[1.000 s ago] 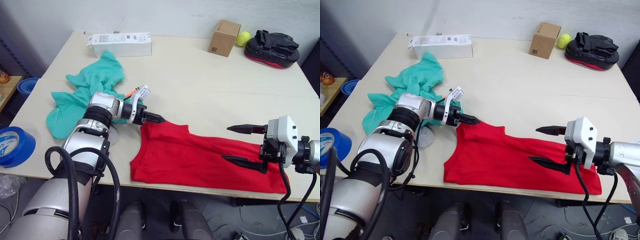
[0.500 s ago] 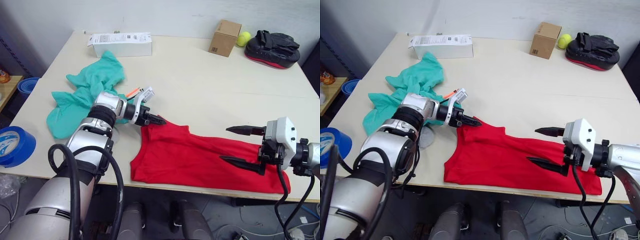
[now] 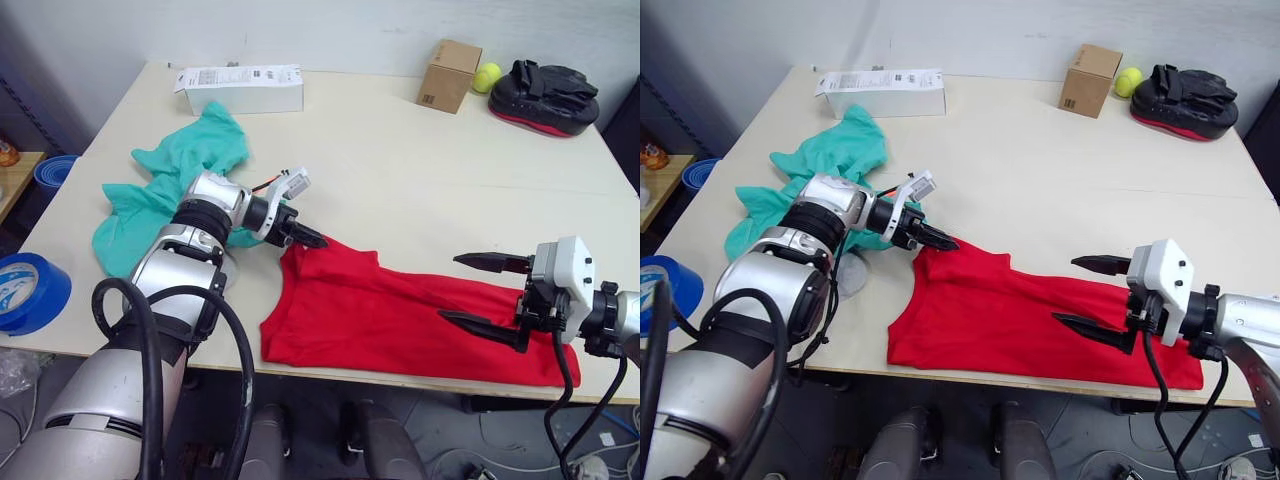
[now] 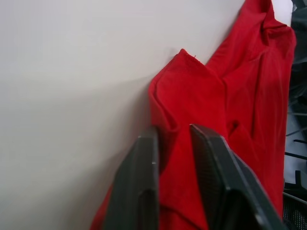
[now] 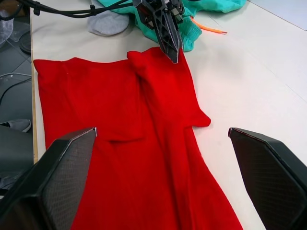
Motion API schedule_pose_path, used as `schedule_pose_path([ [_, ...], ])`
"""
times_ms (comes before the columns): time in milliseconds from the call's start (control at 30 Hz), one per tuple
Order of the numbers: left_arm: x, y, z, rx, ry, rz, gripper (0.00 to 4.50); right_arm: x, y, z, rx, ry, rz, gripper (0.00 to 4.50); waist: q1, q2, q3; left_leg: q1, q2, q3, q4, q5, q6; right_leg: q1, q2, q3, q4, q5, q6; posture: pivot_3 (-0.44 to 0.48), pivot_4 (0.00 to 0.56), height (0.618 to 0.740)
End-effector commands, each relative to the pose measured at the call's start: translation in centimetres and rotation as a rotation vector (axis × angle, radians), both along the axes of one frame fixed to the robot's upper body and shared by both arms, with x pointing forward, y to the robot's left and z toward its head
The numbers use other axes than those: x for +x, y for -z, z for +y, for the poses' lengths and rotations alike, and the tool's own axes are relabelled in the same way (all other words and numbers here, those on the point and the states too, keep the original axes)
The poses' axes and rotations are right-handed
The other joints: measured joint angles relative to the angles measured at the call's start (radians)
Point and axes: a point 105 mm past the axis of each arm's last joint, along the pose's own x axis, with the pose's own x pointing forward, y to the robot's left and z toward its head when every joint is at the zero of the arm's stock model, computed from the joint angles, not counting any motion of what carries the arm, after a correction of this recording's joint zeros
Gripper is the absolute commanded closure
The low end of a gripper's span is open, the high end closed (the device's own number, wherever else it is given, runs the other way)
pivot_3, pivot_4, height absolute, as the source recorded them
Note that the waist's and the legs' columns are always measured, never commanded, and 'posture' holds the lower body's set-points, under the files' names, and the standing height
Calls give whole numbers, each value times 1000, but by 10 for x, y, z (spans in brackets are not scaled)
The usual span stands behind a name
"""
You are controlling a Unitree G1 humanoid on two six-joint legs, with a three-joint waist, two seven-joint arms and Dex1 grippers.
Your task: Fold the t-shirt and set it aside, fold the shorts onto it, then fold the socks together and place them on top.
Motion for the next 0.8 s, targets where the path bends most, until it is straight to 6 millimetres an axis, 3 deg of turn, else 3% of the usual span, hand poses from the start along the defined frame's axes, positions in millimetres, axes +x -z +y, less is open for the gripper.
schedule_pose_path([
  [33,3,-12,-4,-41,0,-38,4490,-6,-9,4,5,-16,-50,0,0,0,0,0,0,0,0,0,0,0,0,0,0,0,0,0,150,740],
  [267,6,-30,-3,-110,58,-140,4490,-3,-11,3,-6,-31,-51,0,-1,0,0,0,0,0,0,0,0,0,0,0,0,0,0,0,150,740],
  [367,-14,-51,-2,-183,323,-254,4490,-1,-13,4,-11,-48,-51,0,-2,0,0,0,0,0,0,0,0,0,0,0,0,0,0,0,150,740],
  [467,-31,-53,0,-184,491,-351,4490,1,-12,4,-19,-60,-45,0,-3,0,0,0,0,0,-1,1,-1,0,0,0,0,0,-1,0,150,740],
  [700,-80,-7,21,-29,757,-554,4490,2,-5,5,-46,-95,-29,0,-4,1,0,2,1,0,-1,1,-1,0,0,2,1,0,-2,0,150,740],
  [800,-95,1,18,-45,789,-599,4490,3,-4,4,-51,-101,-27,0,0,1,0,2,1,0,0,1,-1,1,0,2,1,0,-3,0,150,740],
])
